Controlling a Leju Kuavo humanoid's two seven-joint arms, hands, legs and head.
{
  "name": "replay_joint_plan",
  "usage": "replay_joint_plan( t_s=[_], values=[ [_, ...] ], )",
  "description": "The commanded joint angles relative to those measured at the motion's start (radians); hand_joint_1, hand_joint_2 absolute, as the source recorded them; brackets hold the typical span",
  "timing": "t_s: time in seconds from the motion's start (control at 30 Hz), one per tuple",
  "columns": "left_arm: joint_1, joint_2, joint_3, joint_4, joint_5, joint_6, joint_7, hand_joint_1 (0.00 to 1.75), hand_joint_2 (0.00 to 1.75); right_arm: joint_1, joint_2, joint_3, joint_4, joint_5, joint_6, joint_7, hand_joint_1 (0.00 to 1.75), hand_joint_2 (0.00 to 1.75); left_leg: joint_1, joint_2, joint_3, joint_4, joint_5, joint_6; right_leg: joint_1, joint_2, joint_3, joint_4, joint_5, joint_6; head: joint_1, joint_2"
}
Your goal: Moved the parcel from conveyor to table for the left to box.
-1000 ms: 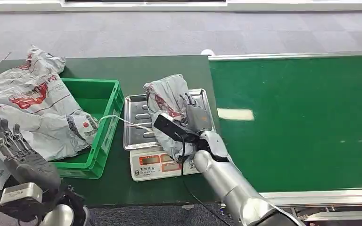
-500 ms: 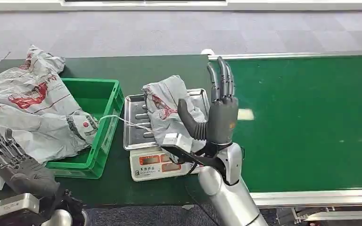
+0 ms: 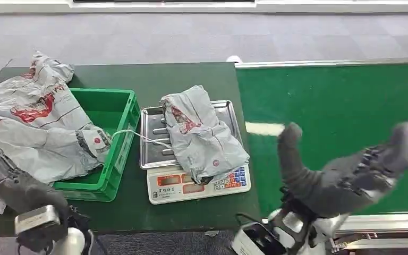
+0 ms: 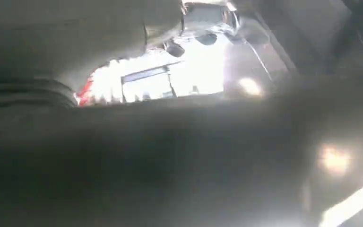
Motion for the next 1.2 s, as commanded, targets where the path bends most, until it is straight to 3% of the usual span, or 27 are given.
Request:
replay_joint_plan(
  t_s=[0.03, 0.07, 0.1, 0.13, 0.23, 0.33, 0.4, 0.43, 0.57, 0.63, 0.67, 0.7, 0.83, 1.03, 1.2],
  values=[
    [-0.090, 0.107, -0.067, 0.144, -0.118, -0.001, 0.057, 0.00, 0.00, 0.130, 0.033, -0.097, -0.202, -0.013, 0.005, -0.027, 0.00, 1.75, 0.000, -0.005, 0.000, -0.001, 0.001, 0.000, 0.000, -0.004, 0.001, -0.001, -0.001, -0.001, 0.000, 0.000],
    [-0.105, 0.140, -0.092, 0.164, -0.191, -0.052, 0.117, 0.00, 1.75, 0.139, 0.033, -0.125, -0.193, 0.018, 0.005, -0.027, 0.00, 1.75, 0.001, -0.007, 0.000, -0.004, 0.002, 0.000, 0.001, -0.006, 0.002, -0.004, 0.000, -0.002, 0.000, 0.000],
    [-0.117, 0.148, -0.093, 0.176, -0.218, -0.062, 0.130, 0.00, 0.00, 0.156, 0.033, -0.088, -0.214, 0.064, 0.005, 0.015, 0.00, 1.75, 0.001, -0.005, 0.001, -0.003, 0.002, 0.000, 0.001, -0.004, 0.002, -0.003, 0.000, -0.001, 0.000, 0.000],
    [-0.159, 0.166, -0.108, 0.216, -0.275, -0.080, 0.166, 0.00, 1.75, 0.156, 0.033, -0.144, -0.178, -0.002, 0.005, -0.027, 0.00, 1.75, 0.000, -0.005, 0.001, -0.003, 0.002, 0.000, 0.001, -0.004, 0.003, -0.003, 0.000, -0.001, 0.000, 0.000],
    [-0.322, 0.240, -0.166, 0.346, -0.324, -0.285, 0.280, 0.00, 1.75, 0.166, 0.033, -0.166, -0.142, -0.003, 0.005, -0.027, 0.00, 1.75, 0.001, -0.007, 0.001, -0.002, 0.002, 0.000, 0.001, -0.006, 0.003, -0.002, 0.000, -0.001, 0.000, 0.000],
    [-0.493, 0.288, -0.201, 0.522, -0.307, -0.449, 0.304, 0.00, 1.75, 0.168, -0.004, -0.177, -0.112, -0.028, 0.005, -0.027, 0.00, 1.75, 0.000, -0.008, 0.001, -0.001, 0.003, 0.000, 0.001, -0.008, 0.002, -0.001, 0.000, -0.001, 0.000, 0.000],
    [-0.546, 0.303, -0.212, 0.575, -0.313, -0.486, 0.314, 0.00, 1.75, 0.159, -0.013, -0.179, -0.100, -0.042, 0.005, -0.027, 0.00, 1.75, 0.000, -0.007, 0.000, -0.001, 0.004, -0.001, 0.001, -0.006, 0.002, -0.001, 0.001, -0.001, 0.000, 0.000],
    [-0.620, 0.337, -0.266, 0.649, -0.296, -0.553, 0.362, 0.00, 1.75, 0.175, -0.036, -0.173, -0.089, -0.075, 0.005, -0.027, 0.00, 1.75, 0.000, -0.007, 0.001, -0.001, 0.004, -0.001, 0.002, -0.006, 0.002, -0.002, 0.001, -0.001, 0.000, 0.000],
    [-0.824, 0.354, -0.365, 0.930, -0.303, -0.678, 0.347, 0.00, 1.75, 0.117, -0.036, -0.147, 0.022, -0.052, 0.005, -0.027, 0.00, 1.75, 0.001, -0.009, -0.002, -0.001, 0.008, -0.002, 0.002, -0.008, 0.000, -0.001, 0.005, -0.003, 0.000, 0.000],
    [-0.944, 0.337, -0.410, 1.055, -0.330, -0.746, 0.355, 0.00, 1.75, 0.112, -0.041, -0.139, 0.047, -0.046, 0.005, -0.027, 0.00, 1.75, 0.001, -0.007, -0.004, 0.000, 0.009, -0.002, 0.003, -0.005, -0.002, 0.000, 0.006, -0.002, -0.001, 0.000],
    [-0.944, 0.337, -0.410, 1.055, -0.330, -0.746, 0.355, 0.00, 1.75, 0.112, -0.041, -0.139, 0.047, -0.046, 0.005, -0.027, 0.00, 1.75, 0.001, -0.007, -0.005, 0.000, 0.010, -0.002, 0.003, -0.004, -0.003, -0.001, 0.008, -0.003, 0.000, 0.000],
    [-1.024, 0.324, -0.430, 1.124, -0.332, -0.819, 0.361, 0.00, 1.75, 0.122, -0.040, -0.136, 0.059, -0.049, 0.005, -0.027, 0.00, 1.75, 0.002, -0.005, -0.004, 0.000, 0.009, -0.003, 0.003, -0.003, -0.003, 0.000, 0.008, -0.003, 0.000, 0.000],
    [-1.157, 0.270, -0.468, 1.282, -0.323, -0.929, 0.344, 0.00, 1.75, 0.141, -0.043, -0.129, 0.063, -0.044, 0.005, -0.027, 0.00, 1.75, 0.003, -0.004, -0.008, 0.003, 0.010, -0.003, 0.005, -0.003, -0.006, 0.001, 0.008, -0.003, 0.000, 0.000],
    [-1.199, 0.165, -0.538, 1.377, -0.335, -1.020, 0.346, 0.00, 1.75, 0.146, -0.050, -0.135, 0.076, -0.041, 0.005, -0.027, 0.00, 1.75, 0.002, -0.006, -0.007, -0.001, 0.011, -0.001, 0.004, -0.003, -0.005, -0.002, 0.009, -0.002, 0.000, 0.000],
    [-1.198, 0.142, -0.571, 1.394, -0.330, -1.077, 0.325, 0.00, 1.75, 0.148, -0.047, -0.138, 0.076, -0.038, 0.005, -0.027, 0.00, 1.75, 0.002, -0.001, -0.008, 0.000, 0.010, -0.002, 0.003, 0.001, -0.007, 0.000, 0.010, -0.003, 0.000, 0.000]
  ],
)
